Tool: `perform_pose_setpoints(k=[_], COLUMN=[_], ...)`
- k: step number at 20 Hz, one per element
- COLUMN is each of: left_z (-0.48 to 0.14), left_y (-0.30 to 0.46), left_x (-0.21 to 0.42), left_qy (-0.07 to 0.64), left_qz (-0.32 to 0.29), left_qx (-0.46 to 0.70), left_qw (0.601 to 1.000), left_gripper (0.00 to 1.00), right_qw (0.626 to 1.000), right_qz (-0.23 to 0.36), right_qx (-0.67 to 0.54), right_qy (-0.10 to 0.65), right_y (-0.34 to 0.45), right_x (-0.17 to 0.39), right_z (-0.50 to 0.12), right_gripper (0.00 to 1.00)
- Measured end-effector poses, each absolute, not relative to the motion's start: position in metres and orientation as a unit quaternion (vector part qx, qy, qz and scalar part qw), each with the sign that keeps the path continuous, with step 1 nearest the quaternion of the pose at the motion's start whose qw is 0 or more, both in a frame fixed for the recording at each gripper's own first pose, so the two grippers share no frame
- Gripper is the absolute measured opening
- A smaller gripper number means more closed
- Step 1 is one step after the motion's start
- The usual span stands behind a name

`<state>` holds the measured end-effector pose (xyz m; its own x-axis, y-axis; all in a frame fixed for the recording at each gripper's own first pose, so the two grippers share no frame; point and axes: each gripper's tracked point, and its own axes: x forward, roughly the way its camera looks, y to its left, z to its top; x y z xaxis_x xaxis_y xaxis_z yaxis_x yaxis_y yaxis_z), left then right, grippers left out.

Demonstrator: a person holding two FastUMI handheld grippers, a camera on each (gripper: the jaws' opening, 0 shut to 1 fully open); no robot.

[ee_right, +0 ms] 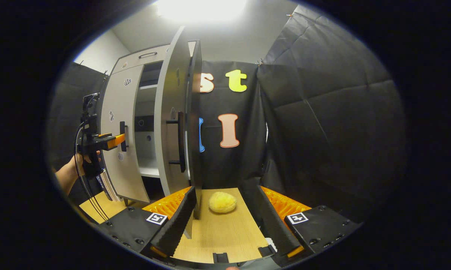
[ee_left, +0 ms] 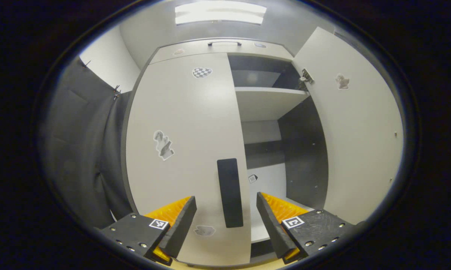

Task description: Open the right door of the double-door shoe cabinet with the right hand, and open the left door with the left hand.

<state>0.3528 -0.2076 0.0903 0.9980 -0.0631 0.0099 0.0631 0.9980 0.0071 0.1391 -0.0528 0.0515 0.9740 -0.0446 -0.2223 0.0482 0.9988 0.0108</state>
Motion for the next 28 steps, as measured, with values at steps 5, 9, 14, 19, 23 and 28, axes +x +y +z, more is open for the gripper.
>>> perform_pose_setpoints(k=[5,9,14,19,23,28], left_z=[0.072,0.071,0.069,0.067,0.067,0.067], left_y=[-0.205,-0.21,-0.224,-0.222,-0.221,-0.216], left_x=[0.388,0.394,0.395,0.395,0.389,0.377], left_qy=[0.021,0.022,0.031,0.052,0.053,0.054], left_qz=[-0.015,-0.023,-0.03,-0.029,-0.027,-0.038], left_qx=[0.017,0.021,0.031,-0.004,-0.011,-0.017], left_qw=[1.0,0.999,0.999,0.998,0.998,0.998], left_gripper=[0.94,0.8,0.43,0.23,0.17,0.14], right_qw=[0.992,0.992,0.992,0.991,0.991,0.991], right_qz=[-0.027,-0.024,-0.011,0.003,0.019,0.042], right_qx=[0.01,0.006,0.017,0.013,0.018,0.015], right_qy=[0.121,0.127,0.127,0.13,0.13,0.126], right_y=[-0.055,-0.057,-0.051,-0.05,-0.046,-0.04], right_x=[0.139,0.138,0.14,0.144,0.145,0.145], right_z=[0.047,0.044,0.043,0.042,0.04,0.041], right_gripper=[1.0,1.0,1.0,0.96,0.96,1.0])
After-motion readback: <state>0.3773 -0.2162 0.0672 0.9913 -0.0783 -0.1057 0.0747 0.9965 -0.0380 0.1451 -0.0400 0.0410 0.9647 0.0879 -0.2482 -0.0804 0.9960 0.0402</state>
